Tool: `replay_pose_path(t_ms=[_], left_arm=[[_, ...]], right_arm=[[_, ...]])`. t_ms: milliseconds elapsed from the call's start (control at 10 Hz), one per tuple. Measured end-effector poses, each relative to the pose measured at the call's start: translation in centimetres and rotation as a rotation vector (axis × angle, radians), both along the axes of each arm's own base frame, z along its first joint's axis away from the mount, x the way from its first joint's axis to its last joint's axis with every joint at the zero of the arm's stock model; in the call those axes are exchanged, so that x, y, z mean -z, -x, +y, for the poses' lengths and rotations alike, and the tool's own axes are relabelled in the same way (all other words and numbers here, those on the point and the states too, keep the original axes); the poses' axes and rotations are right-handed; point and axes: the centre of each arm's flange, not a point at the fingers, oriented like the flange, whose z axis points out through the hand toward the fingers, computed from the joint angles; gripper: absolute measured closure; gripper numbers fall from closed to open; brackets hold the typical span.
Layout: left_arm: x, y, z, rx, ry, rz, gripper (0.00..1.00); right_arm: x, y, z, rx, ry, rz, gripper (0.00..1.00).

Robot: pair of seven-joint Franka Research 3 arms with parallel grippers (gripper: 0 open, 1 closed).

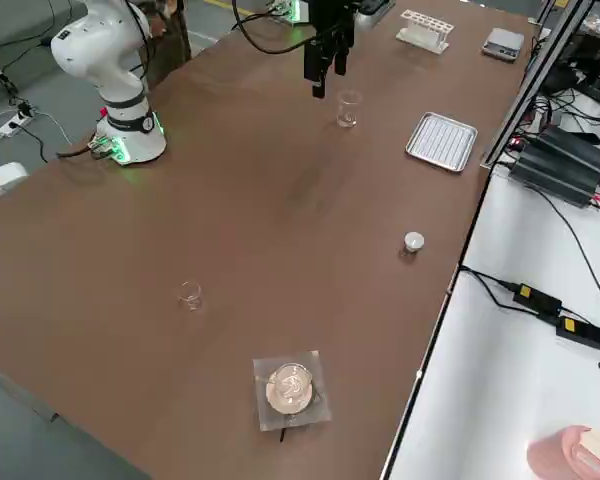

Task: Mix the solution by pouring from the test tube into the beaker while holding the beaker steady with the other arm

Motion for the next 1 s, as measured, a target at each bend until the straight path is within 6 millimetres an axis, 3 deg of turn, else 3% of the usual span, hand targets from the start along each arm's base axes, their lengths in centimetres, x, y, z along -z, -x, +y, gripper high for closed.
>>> replay_pose_path(t_ms=[300,600,800,1000], left_arm=[[2.7,0.3,4.5,0.187,0.143,-0.059,0.00],[10.2,0.2,9.7,0.270,0.307,-0.032,0.00],[15.2,-0.5,11.6,0.387,0.427,-0.100,0.00],[19.8,-1.2,12.3,0.464,0.527,-0.155,0.00]], right_arm=[[0.0,0.0,-0.1,0.001,0.001,0.000,0.00],[-0.1,0.0,-0.1,0.001,0.001,-0.001,0.00],[-0.1,-0.1,-0.2,0.002,0.004,-0.007,0.00],[-0.3,-0.2,-0.2,0.001,0.008,-0.024,0.00]])
